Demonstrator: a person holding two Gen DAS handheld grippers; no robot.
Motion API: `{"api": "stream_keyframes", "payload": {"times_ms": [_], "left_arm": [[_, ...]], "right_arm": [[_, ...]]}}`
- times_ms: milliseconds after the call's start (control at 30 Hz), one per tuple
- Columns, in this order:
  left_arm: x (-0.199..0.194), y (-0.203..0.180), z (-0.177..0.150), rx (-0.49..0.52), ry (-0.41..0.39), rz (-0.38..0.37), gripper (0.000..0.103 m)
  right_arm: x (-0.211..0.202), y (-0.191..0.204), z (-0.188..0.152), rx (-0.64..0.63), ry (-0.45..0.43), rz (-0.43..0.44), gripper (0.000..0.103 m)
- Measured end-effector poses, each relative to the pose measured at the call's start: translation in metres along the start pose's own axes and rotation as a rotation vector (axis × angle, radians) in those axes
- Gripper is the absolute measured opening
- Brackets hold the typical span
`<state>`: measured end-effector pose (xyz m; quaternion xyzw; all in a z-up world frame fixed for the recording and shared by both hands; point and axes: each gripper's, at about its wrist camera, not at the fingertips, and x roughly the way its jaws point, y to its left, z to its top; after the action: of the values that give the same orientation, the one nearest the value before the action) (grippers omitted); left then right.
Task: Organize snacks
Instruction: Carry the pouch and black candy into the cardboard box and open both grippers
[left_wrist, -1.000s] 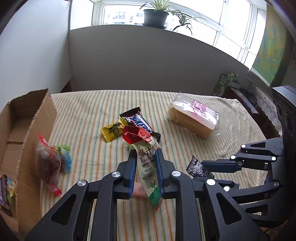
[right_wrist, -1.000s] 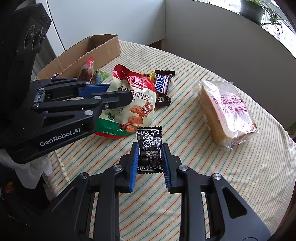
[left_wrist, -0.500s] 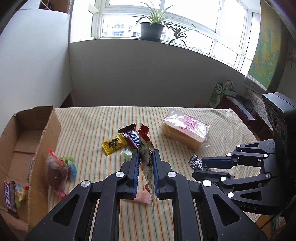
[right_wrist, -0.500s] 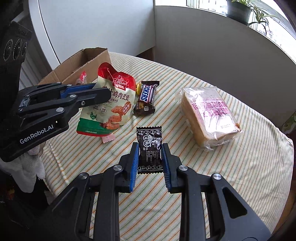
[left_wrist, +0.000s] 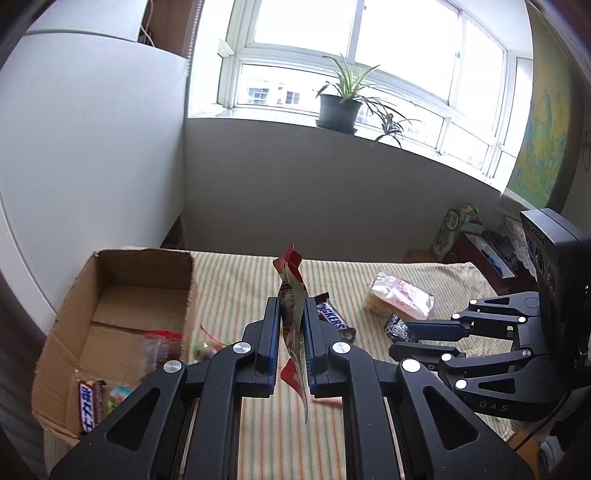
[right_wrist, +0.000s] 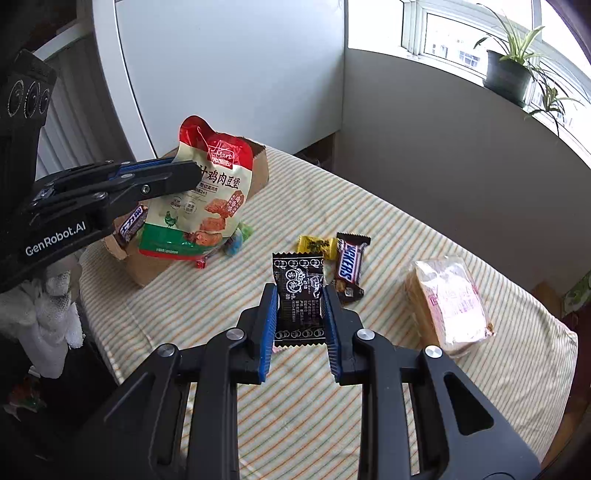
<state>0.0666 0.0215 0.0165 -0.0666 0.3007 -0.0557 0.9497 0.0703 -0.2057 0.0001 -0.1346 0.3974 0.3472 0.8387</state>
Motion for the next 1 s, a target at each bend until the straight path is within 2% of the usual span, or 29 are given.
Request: {"api": "stream_keyframes", "payload": {"times_ms": [267, 500, 833, 900, 967, 1000], "left_arm": [[-0.032, 0.061, 0.003, -0.049, -0.022, 0.089, 0.01], [-0.046, 0.097, 0.003, -0.062, -0.023, 0.148, 0.01], [-0.032, 0.135, -0.004, -0.11, 0.038, 0.156, 0.011], [-0.03, 0.141, -0.005, -0.13, 0.046, 0.153, 0.013], [-0.03, 0.141, -0.004, -0.125, 0.046, 0.157, 0.021], [-0.03, 0.141, -0.004, -0.116, 0.045, 0.163, 0.026]], "right_arm": [[0.019, 0.065, 0.059, -0.095, -0.032, 0.063, 0.025], [0.048, 0.115, 0.101, -0.148, -0.026, 0.1, 0.025], [0.099, 0.134, 0.122, -0.117, 0.045, 0.165, 0.025], [0.1, 0.129, 0.119, -0.108, 0.047, 0.169, 0.031], [0.099, 0.129, 0.12, -0.099, 0.043, 0.155, 0.049], [0.097, 0.126, 0.119, -0.093, 0.035, 0.15, 0.053]]}}
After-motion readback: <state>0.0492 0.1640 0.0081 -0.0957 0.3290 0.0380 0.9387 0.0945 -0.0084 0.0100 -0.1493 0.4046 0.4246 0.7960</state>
